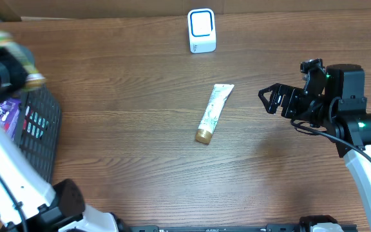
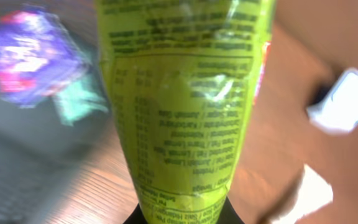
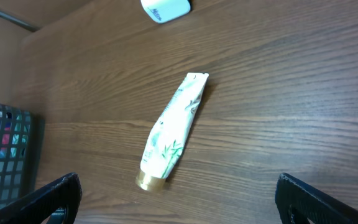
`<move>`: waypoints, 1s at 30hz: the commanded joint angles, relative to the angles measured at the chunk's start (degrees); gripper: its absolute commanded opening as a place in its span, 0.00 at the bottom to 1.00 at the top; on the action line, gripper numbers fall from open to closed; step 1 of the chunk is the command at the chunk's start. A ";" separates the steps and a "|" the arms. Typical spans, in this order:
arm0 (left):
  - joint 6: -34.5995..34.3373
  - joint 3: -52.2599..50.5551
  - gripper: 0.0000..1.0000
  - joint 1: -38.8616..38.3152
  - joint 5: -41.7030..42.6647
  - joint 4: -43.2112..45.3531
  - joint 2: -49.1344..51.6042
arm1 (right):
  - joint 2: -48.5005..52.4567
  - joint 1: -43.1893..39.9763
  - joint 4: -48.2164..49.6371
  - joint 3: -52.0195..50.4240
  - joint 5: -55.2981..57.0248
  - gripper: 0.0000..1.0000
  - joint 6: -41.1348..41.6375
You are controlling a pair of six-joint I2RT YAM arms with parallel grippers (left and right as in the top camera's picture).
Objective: Scan the item barcode
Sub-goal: 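Place the green snack bag on the table beside the white tube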
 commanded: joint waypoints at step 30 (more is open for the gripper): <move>-3.17 -65.31 0.49 -50.27 1.01 48.00 -0.57 | -0.35 0.09 1.70 1.14 -0.24 1.00 -0.17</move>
